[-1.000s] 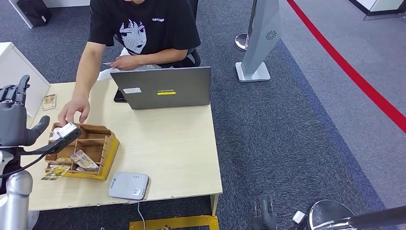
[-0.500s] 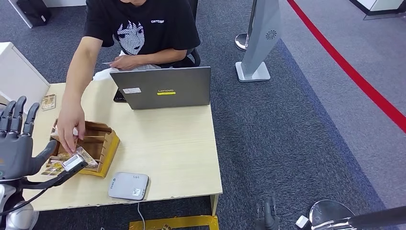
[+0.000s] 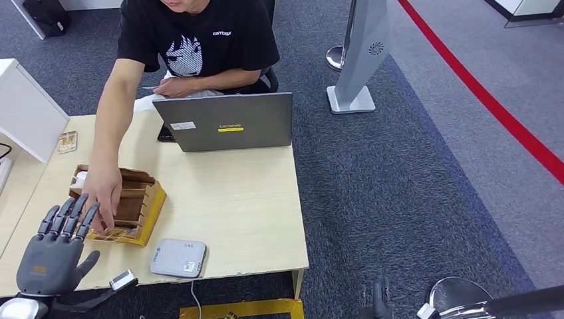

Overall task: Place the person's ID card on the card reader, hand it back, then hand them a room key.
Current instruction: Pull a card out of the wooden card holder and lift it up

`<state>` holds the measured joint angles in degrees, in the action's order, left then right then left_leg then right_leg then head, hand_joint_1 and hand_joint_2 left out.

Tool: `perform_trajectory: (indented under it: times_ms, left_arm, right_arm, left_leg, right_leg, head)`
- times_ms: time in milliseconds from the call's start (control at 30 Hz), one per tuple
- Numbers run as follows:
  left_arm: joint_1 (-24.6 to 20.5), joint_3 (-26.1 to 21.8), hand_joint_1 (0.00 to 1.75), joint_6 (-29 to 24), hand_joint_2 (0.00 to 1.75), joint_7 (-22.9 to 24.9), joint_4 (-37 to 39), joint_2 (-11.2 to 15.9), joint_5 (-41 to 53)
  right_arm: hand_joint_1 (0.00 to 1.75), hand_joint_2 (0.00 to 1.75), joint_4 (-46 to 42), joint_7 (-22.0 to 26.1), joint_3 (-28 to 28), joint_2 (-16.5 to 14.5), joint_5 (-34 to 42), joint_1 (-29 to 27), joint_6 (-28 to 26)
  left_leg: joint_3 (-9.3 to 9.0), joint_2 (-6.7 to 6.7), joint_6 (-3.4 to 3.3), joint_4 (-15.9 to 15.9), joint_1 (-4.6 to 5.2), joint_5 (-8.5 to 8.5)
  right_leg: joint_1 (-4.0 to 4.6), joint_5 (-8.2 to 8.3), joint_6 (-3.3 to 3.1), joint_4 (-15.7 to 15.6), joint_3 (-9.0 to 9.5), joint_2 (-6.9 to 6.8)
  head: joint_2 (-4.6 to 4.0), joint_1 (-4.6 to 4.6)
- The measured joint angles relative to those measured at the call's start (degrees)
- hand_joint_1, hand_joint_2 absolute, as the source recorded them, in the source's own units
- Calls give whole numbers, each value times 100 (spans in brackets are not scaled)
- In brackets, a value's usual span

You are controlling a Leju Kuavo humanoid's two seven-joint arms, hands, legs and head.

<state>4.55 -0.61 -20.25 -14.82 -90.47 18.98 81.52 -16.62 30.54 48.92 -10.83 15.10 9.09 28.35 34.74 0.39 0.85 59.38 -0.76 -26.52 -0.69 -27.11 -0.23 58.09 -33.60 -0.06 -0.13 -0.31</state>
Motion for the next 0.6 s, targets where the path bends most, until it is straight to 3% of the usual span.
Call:
perform_trajectory:
  times_ms: [267, 600]
  left_arm:
    - [154, 0, 0, -19, 175, 46, 586, 173, -4]
    - [165, 0, 0, -27, 175, 46, 801, 189, -4]
  right_arm:
    - [0, 175, -20, 6, 44, 11, -2, -14, 27]
    - [0, 175, -23, 6, 79, 12, -3, -15, 30]
  left_leg:
    - [1, -2, 1, -1, -1, 1]
    - [0, -3, 1, -1, 0, 1]
  right_leg:
    - [1, 0, 0, 1, 2, -3]
    - [0, 0, 0, 0, 3, -3]
  head:
    - [0, 1]
    - [0, 2]
